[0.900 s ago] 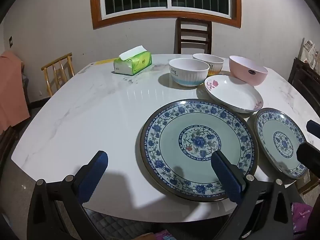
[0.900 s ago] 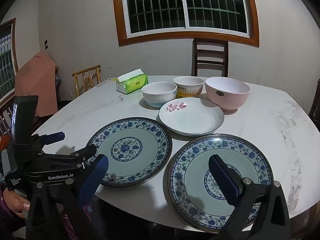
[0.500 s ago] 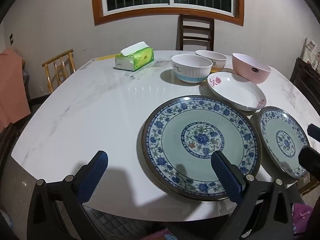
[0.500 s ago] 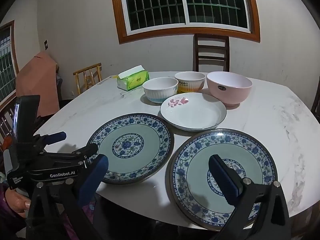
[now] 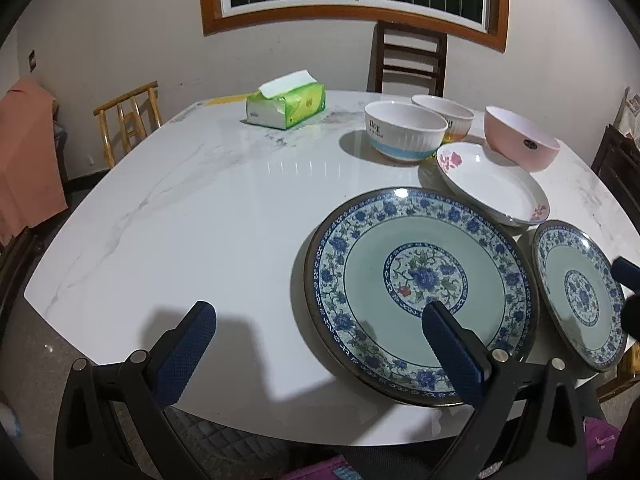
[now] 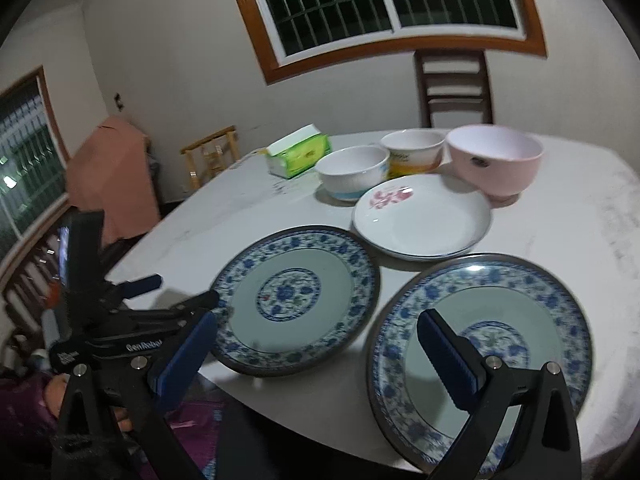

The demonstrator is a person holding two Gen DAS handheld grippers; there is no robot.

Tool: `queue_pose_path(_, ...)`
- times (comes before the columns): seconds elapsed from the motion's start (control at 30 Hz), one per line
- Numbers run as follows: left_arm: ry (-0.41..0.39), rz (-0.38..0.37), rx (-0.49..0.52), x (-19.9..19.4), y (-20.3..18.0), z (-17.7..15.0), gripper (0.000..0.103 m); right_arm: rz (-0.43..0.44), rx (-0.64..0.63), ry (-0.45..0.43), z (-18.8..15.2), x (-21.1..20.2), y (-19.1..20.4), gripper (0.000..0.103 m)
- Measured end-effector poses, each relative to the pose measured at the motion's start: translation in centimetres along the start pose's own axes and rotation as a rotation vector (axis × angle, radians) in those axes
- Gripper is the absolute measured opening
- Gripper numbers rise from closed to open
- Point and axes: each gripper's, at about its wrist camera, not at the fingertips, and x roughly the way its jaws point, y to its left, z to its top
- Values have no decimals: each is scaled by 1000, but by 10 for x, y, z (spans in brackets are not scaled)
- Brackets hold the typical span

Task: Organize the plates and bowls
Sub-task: 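Move both grippers toward the rim of the larger blue floral plate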

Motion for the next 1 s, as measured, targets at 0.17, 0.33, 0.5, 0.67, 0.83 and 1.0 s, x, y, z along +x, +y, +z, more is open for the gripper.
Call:
queue_pose_path(0.17, 18, -9, -10, 3, 5, 4, 102, 87, 10, 72, 17, 20, -11, 82)
queue_pose_path(0.33, 41, -24, -39, 8, 13, 6, 102, 109, 46, 146, 25, 45, -21, 70)
queue_pose_path(0.5, 78, -48, -67, 16, 18, 6, 102, 96, 54, 214, 29, 67, -29, 59)
queue_pose_path(0.67, 93, -62, -75, 20, 21, 7, 102, 77, 64, 240, 39, 83, -39, 59)
queue_pose_path(0.83, 118, -72, -83, 26, 22, 7, 102, 52, 35, 282, 47, 101, -46, 59)
queue_pose_path(1.0, 137, -86, -100, 31, 25, 8, 102, 56, 47, 317, 46, 112, -51, 59)
